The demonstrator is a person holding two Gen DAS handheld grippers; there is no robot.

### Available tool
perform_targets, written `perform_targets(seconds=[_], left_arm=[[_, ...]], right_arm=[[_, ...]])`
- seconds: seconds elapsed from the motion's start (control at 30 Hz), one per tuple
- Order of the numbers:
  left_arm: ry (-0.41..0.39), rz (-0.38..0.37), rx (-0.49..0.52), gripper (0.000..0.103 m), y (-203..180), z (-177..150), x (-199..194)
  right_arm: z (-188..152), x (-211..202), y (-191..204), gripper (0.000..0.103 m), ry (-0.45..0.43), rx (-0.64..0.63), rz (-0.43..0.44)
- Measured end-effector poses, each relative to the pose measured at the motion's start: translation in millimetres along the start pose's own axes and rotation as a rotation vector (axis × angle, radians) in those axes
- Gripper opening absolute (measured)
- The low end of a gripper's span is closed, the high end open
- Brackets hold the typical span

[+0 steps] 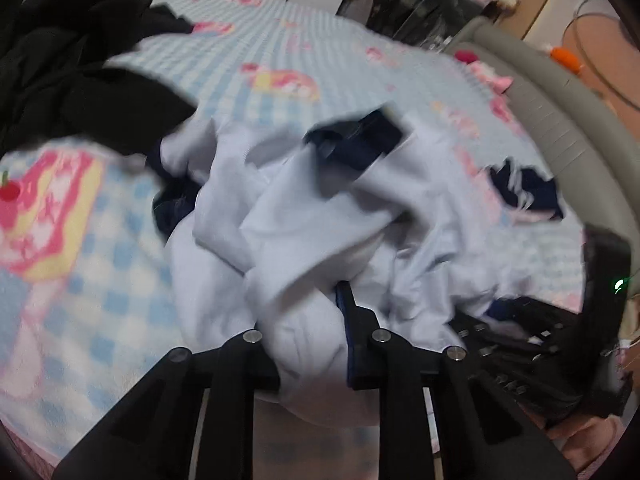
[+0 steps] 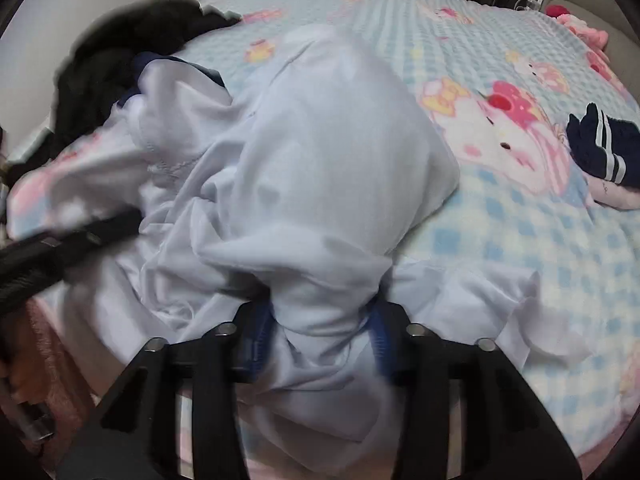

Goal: Fold clothes

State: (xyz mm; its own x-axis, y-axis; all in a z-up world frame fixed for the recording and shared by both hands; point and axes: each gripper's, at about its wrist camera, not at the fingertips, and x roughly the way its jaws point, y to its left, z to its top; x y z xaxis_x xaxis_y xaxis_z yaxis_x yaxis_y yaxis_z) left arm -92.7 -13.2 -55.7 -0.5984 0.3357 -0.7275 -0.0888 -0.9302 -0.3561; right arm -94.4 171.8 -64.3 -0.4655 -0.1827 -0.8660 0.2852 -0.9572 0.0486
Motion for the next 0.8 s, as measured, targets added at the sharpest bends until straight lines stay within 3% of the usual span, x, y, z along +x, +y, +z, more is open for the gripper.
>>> perform_targets(seconds=[0.1, 0.17, 0.23, 0.3, 0.37, 0.47, 0.53, 0.57, 0.6, 0.67, 0.73, 0.8], left_arm=[[-0.125, 0.0, 0.047, 0.019, -9, 46, -36], [-0.211, -0.001, 0.075, 0.017, -15, 79, -62], [-0.289, -0.013, 0.09, 0.018, -18, 107, -88], [-0.344, -0.058, 0.067, 0.018, -11, 120, -116], [-0.335, -0.103, 0.029, 0.014, -3, 115, -125], [-0.144, -0.133, 0.004, 0.012, 8, 70, -84], [0.004, -0.147, -0.007, 0.013, 15, 36, -50], [0.057, -0.143, -0.007, 0.013, 18, 22, -37], [0.076, -0.127, 0.0, 0.013, 19, 14, -31], [0.074, -0.108, 0.008, 0.02, 23, 8, -29], [0.006, -0.138, -0.007, 0.046, 26, 17, -42], [-0.086, -0.168, -0.023, 0.055, 28, 27, -61]], right_arm=[[27, -30, -2, 0.025, -0.093, -0.037, -0.001], [58, -64, -12, 0.022, -0.201, -0.039, -0.051], [84, -104, -29, 0.011, -0.32, 0.017, -0.09], [100, -146, -50, 0.006, -0.442, 0.079, -0.163], [98, -166, -68, 0.006, -0.48, 0.134, -0.143], [71, -141, -75, 0.006, -0.384, 0.138, -0.24], [45, -100, -78, 0.007, -0.236, 0.133, -0.297], [28, -78, -81, 0.007, -0.147, 0.143, -0.282], [13, -59, -84, 0.007, -0.072, 0.154, -0.267], [-3, -54, -84, 0.014, -0.056, 0.168, -0.256], [-6, -63, -79, 0.026, -0.094, 0.165, -0.266], [3, -79, -71, 0.048, -0.181, 0.156, -0.283]])
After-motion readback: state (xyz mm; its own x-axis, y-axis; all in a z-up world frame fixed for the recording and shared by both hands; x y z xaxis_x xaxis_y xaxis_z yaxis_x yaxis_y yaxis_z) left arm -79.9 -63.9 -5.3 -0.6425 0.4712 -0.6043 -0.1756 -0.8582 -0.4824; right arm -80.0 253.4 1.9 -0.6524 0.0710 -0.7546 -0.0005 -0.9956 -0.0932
